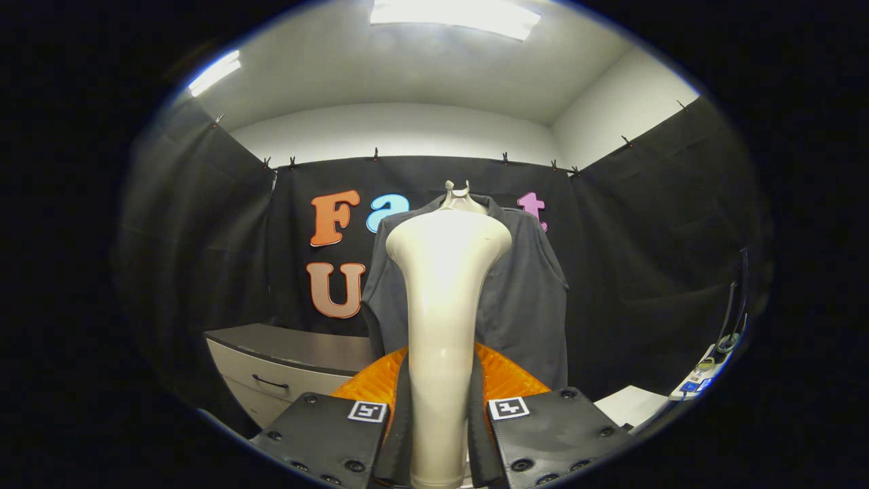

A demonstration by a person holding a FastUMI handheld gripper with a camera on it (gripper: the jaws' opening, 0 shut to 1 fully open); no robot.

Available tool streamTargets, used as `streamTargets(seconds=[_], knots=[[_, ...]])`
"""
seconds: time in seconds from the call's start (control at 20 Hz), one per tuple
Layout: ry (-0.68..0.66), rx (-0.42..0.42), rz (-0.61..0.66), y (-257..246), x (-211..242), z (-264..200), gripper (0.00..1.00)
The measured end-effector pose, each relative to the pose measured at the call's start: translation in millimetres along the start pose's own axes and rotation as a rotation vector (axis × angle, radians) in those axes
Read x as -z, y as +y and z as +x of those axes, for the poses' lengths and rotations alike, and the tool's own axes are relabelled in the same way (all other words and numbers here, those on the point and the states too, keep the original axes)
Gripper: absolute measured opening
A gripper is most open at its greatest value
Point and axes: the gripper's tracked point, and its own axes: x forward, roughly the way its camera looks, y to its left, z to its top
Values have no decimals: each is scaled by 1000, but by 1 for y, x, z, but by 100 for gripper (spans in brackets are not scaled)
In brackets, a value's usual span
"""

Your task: Iron the clothes twice with a garment steamer, once on the left side and once on the right side.

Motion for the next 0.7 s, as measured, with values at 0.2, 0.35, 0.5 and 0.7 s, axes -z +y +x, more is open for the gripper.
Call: streamTargets(seconds=[0.2,0.35,0.5,0.7], knots=[[1,4,4,-2,0,-4,41],[-6,6,2,-3,-3,-8,41],[-11,5,4,-3,-5,-11,41],[-11,2,7,-4,-5,-14,41]])
